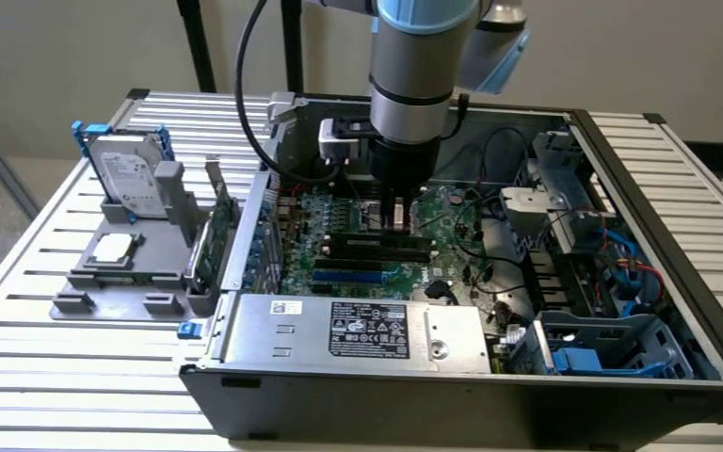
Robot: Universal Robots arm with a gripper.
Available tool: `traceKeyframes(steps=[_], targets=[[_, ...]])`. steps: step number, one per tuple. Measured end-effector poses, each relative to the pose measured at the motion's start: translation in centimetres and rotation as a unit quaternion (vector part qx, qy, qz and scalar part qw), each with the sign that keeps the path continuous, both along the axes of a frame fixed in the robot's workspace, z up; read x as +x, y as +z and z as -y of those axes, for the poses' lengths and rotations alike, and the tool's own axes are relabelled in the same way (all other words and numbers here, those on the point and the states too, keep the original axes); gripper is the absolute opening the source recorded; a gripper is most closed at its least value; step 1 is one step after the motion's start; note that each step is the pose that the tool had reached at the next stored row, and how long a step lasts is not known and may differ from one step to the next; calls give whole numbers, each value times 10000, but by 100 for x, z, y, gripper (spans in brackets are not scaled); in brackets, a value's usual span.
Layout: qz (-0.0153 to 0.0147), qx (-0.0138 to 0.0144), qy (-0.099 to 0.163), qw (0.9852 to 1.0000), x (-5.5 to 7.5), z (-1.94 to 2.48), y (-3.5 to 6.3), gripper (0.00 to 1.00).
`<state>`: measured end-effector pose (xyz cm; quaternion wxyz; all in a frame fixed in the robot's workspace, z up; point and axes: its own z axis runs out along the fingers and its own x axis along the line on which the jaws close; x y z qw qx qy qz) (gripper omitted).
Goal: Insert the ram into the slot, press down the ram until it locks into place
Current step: 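Insert the ram into the slot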
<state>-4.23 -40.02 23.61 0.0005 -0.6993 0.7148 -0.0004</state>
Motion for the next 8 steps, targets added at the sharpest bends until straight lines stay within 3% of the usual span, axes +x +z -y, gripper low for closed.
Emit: traceKeyframes(steps=[8], targets=[[1, -9, 48, 10000, 0, -10, -25, 13]])
